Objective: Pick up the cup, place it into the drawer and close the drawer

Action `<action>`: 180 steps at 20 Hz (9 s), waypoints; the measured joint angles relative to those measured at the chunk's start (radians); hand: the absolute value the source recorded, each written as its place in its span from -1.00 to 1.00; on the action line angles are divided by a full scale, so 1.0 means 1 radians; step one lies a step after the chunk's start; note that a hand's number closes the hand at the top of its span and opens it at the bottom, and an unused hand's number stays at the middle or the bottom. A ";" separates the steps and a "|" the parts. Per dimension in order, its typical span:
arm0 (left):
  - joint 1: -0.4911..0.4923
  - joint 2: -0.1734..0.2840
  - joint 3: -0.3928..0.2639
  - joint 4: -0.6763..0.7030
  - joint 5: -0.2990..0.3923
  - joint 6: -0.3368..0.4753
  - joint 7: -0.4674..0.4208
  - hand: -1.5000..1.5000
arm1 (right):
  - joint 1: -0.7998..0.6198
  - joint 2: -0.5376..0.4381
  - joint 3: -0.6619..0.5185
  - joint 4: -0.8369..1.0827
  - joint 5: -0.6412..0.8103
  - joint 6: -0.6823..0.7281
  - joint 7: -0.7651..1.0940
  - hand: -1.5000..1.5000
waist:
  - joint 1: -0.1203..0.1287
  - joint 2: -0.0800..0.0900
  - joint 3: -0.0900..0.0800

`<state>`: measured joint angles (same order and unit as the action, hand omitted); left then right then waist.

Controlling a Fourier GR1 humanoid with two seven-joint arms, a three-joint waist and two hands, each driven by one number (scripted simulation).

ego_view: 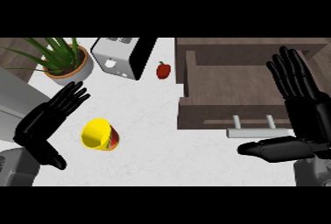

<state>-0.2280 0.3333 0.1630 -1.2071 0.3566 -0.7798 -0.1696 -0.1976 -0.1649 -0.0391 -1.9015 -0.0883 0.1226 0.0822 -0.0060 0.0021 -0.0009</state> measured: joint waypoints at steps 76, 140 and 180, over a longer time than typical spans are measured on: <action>-0.379 -0.228 0.092 0.670 -0.267 0.632 -0.813 1.00 | -0.071 -0.065 -0.103 0.040 -0.044 0.056 0.053 -1.00 | 0.005 -0.005 0.001; -1.024 -0.333 -0.436 0.807 0.262 1.087 -0.317 -1.00 | -0.160 -0.204 0.208 0.129 -0.067 0.494 0.102 -1.00 | -0.122 0.025 0.001; -0.644 -0.151 -0.422 0.466 0.325 0.844 -0.317 -1.00 | -0.585 -0.169 0.114 1.360 0.473 0.150 -0.518 1.00 | 0.166 0.026 0.014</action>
<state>-0.8725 0.1822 -0.2590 -0.7411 0.6818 0.0644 -0.4870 -0.7829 -0.3343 0.0747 -0.5419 0.3847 0.2724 -0.4356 0.1596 0.0279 0.0135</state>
